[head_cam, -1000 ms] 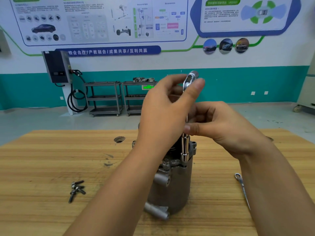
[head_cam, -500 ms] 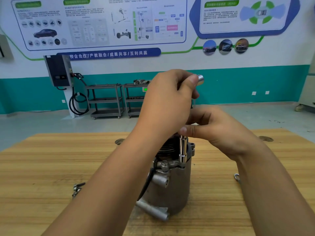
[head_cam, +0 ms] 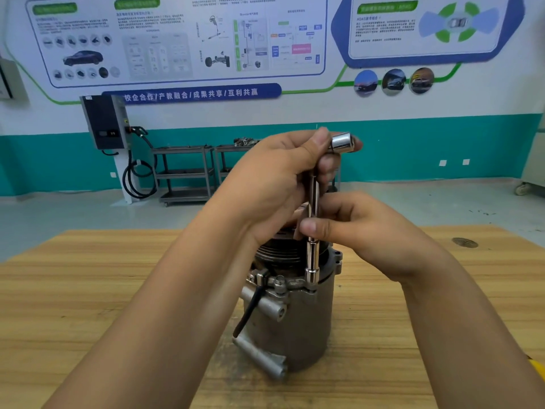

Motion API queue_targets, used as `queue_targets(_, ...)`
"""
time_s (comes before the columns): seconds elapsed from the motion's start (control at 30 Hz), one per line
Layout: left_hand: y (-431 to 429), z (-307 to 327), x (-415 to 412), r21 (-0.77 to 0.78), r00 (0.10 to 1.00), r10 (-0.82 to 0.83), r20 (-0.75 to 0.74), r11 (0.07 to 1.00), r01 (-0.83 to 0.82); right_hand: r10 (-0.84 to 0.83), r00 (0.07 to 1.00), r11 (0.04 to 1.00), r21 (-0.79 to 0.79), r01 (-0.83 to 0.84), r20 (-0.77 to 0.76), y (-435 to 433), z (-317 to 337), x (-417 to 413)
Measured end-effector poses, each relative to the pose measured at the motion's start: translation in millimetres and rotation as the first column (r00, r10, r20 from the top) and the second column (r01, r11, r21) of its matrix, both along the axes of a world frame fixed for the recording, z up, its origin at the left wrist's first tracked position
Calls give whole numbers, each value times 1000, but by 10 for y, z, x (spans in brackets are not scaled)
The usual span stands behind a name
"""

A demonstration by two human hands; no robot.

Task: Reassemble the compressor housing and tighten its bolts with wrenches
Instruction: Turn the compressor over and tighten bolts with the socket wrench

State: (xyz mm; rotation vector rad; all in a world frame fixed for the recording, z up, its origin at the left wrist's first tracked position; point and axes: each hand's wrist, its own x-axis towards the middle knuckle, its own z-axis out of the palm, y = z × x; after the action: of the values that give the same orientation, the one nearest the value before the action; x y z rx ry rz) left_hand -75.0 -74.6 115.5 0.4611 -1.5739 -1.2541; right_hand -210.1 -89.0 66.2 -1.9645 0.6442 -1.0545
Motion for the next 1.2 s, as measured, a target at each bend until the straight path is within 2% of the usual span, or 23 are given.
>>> queue_targets(0.07, -10, 6, 43, 11, 998, -54, 13, 998, 54, -30, 999, 999, -19, 30, -16, 0, -5, 9)
queue_targets(0.13, 7, -2, 60, 15, 999, -36, 16, 999, 36, -68, 997, 997, -40, 67, -37, 0, -3, 17)
queue_targets(0.2, 41, -51, 67, -118, 982, 167, 87, 981, -156, -93, 994, 994, -59, 90, -48, 12, 6, 35)
queue_targets(0.23, 70, -98, 75, -264, 927, 347, 145, 916, -302, -103, 994, 993, -66, 100, -43, 20, 10, 45)
queue_targets(0.27, 95, -175, 84, -409, 839, 516, 175, 813, -414, -115, 993, 990, -81, 111, -39, 25, 10, 49)
queue_targets(0.33, 203, -376, 122, -558, 661, 732, 165, 622, -549, -140, 989, 984, -113, 135, -36, 39, 17, 50)
queue_targets(0.4, 303, -633, 196, -544, 527, 831, 175, 528, -652, -148, 988, 981, -134, 141, -47, 51, 24, 42)
queue_targets(0.47, 391, -900, 284, -414, 460, 828, 321, 560, -718, -152, 987, 979, -140, 145, -41, 60, 23, 30)
queue_targets(0.57, 444, -1199, 406, -257, 411, 718, 561, 624, -738, -164, 986, 975, -147, 165, 14, 91, 48, 34)
queue_targets(0.63, 413, -1302, 466, -165, 447, 670, 593, 644, -747, -165, 984, 975, -137, 174, 73, 102, 66, 30)
queue_targets(0.7, 353, -1361, 511, -105, 518, 658, 547, 667, -737, -185, 977, 972, -129, 198, 106, 102, 78, 9)
queue_targets(0.83, 248, -1428, 598, -152, 531, 694, 486, 665, -731, -226, 970, 964, -122, 236, 94, 94, 75, -22)
queue_targets(0.9, 209, -1444, 678, -168, 553, 676, 486, 694, -700, -235, 967, 962, -118, 245, 93, 92, 84, -34)
queue_targets(1.07, 25, -1429, 1010, -25, 757, 457, 467, 863, -505, -217, 962, 973, -44, 228, 165, 91, 106, -93)
queue_targets(1.2, -101, -1461, 1175, 93, 870, 296, 395, 929, -359, -208, 964, 975, -36, 217, 166, 95, 101, -67)
